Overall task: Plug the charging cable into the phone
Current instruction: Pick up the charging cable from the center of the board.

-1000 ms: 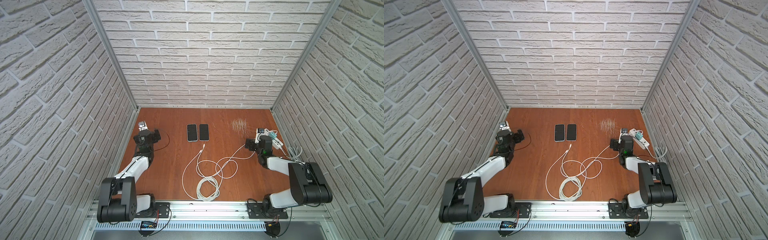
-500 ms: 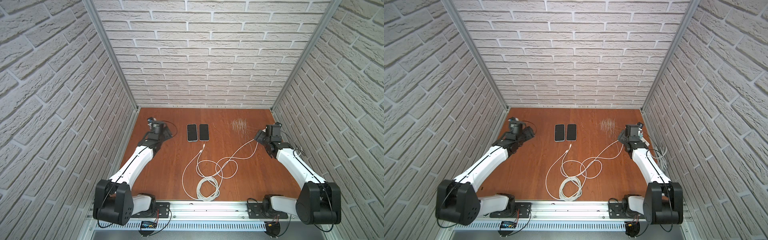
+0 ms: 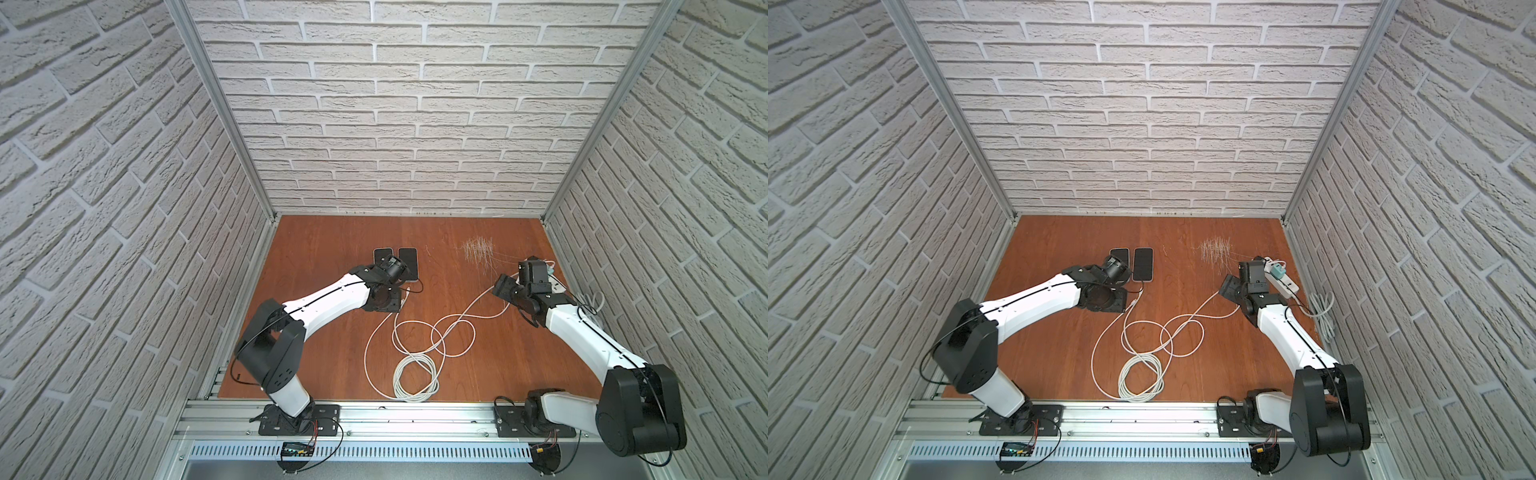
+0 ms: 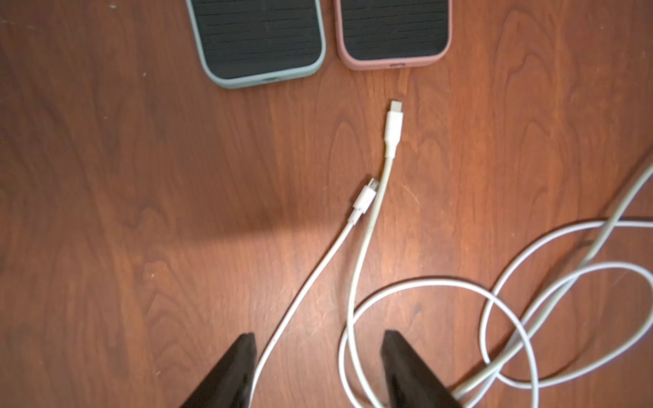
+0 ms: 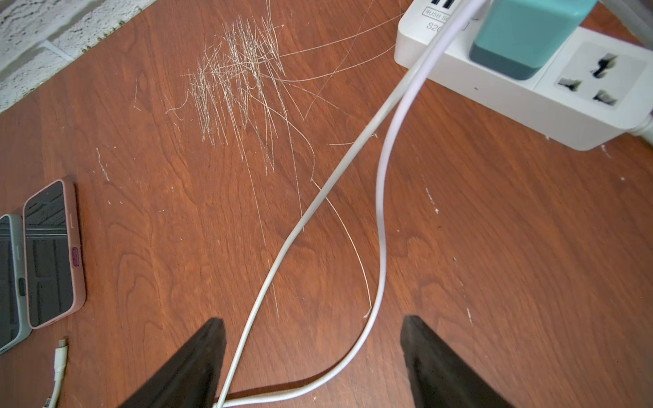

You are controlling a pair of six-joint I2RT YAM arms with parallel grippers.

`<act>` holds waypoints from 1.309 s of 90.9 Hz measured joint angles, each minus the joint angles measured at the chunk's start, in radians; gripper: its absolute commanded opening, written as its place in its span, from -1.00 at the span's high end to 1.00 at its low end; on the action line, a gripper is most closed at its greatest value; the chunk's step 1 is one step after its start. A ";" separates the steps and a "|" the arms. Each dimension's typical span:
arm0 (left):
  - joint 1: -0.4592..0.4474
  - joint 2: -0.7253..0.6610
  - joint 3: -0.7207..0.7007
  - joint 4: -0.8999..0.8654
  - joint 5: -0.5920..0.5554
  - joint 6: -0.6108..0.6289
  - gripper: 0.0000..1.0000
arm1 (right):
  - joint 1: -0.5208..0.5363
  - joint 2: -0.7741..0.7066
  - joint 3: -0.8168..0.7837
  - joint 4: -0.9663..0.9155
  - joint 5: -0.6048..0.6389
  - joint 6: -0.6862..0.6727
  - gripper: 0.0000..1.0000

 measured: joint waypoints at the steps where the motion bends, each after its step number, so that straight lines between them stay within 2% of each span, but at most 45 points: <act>1: 0.000 0.011 0.014 -0.005 0.001 0.002 -0.14 | 0.001 0.000 -0.002 0.003 -0.002 -0.001 -0.63; 21: 0.000 0.234 0.269 -0.067 0.019 0.041 0.04 | 0.014 0.001 -0.020 0.040 -0.021 -0.013 -0.61; 33: -0.002 0.355 0.418 -0.111 0.030 0.069 0.27 | 0.020 0.004 -0.020 0.056 -0.024 -0.013 -0.61; 43: -0.002 0.425 0.498 -0.139 0.034 0.092 0.30 | 0.020 0.008 -0.020 0.063 -0.025 -0.013 -0.61; 64: -0.003 0.498 0.557 -0.182 0.041 0.109 0.37 | 0.020 0.026 -0.020 0.069 -0.026 -0.013 -0.60; 119: -0.007 0.557 0.557 -0.191 0.048 0.113 0.51 | 0.020 0.032 -0.020 0.069 -0.027 -0.013 -0.60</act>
